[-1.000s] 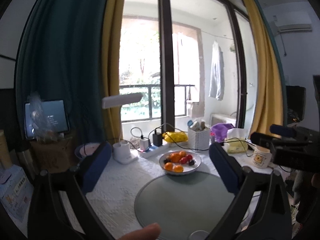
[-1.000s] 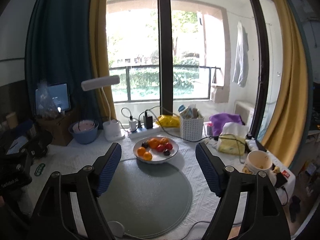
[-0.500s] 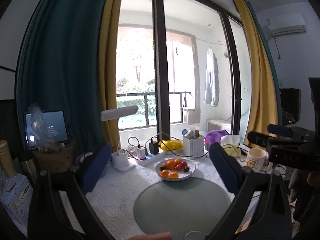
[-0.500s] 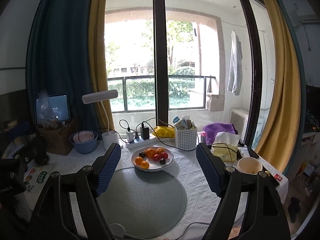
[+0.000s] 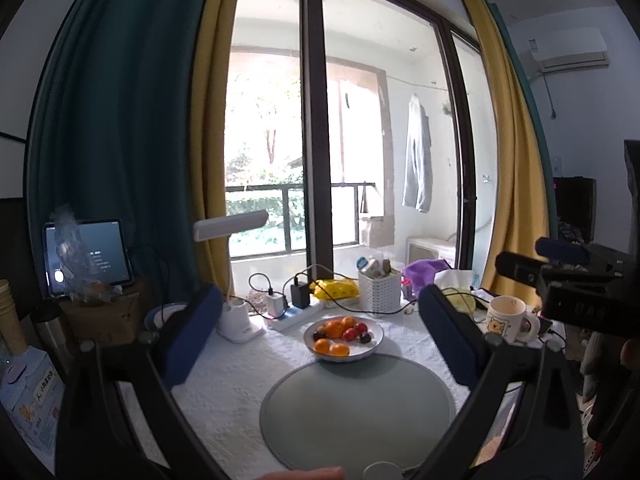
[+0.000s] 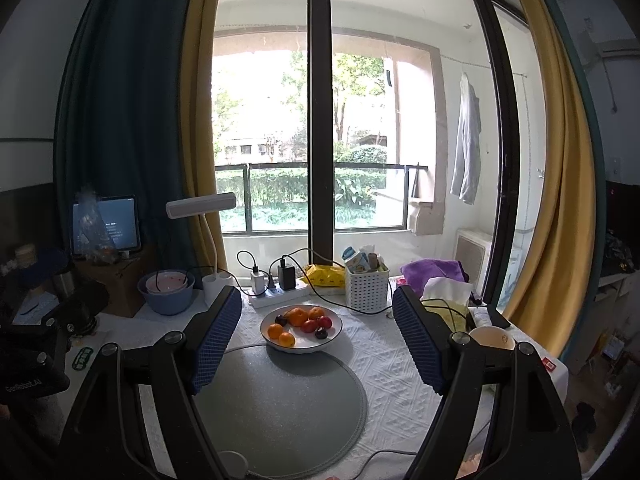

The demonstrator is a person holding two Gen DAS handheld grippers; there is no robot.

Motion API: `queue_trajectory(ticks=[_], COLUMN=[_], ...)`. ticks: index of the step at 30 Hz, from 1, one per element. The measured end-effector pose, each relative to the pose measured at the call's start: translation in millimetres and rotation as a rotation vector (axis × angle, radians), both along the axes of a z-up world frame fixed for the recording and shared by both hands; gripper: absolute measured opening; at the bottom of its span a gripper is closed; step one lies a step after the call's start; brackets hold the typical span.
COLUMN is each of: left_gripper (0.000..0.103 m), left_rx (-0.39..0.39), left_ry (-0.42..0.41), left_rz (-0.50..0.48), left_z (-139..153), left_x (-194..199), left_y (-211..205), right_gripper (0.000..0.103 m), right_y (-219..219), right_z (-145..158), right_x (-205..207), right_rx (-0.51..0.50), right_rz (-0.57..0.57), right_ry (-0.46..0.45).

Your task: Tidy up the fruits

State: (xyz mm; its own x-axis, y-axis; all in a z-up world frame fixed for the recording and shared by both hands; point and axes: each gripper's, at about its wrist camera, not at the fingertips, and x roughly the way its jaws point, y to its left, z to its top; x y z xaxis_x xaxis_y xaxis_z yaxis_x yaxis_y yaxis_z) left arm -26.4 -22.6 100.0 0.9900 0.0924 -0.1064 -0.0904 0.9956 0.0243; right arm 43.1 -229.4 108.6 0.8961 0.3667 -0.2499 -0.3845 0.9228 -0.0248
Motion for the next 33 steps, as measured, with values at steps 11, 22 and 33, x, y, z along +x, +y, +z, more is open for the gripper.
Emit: queue_trajectory(ticks=[11,22,33], left_gripper=[0.099,0.099,0.099], left_rx=[-0.004,-0.007,-0.005], left_ry=[0.000,0.003,0.009], left_rz=[0.002,0.007,0.002], left_z=[2.4,3.0,3.5], left_x=[-0.6,-0.8,-0.7], left_y=[-1.8,-3.1,-4.6], right_gripper=[0.081,0.081,0.081], right_y=[2.0,-0.2,-2.0], right_z=[-0.4,-0.9,-1.2], right_x=[0.6,0.6,1.0], right_rx=[-0.001,0.000,-0.004], right_rz=[0.005,0.001,0.003], right_ry=[0.004,0.008,0.007])
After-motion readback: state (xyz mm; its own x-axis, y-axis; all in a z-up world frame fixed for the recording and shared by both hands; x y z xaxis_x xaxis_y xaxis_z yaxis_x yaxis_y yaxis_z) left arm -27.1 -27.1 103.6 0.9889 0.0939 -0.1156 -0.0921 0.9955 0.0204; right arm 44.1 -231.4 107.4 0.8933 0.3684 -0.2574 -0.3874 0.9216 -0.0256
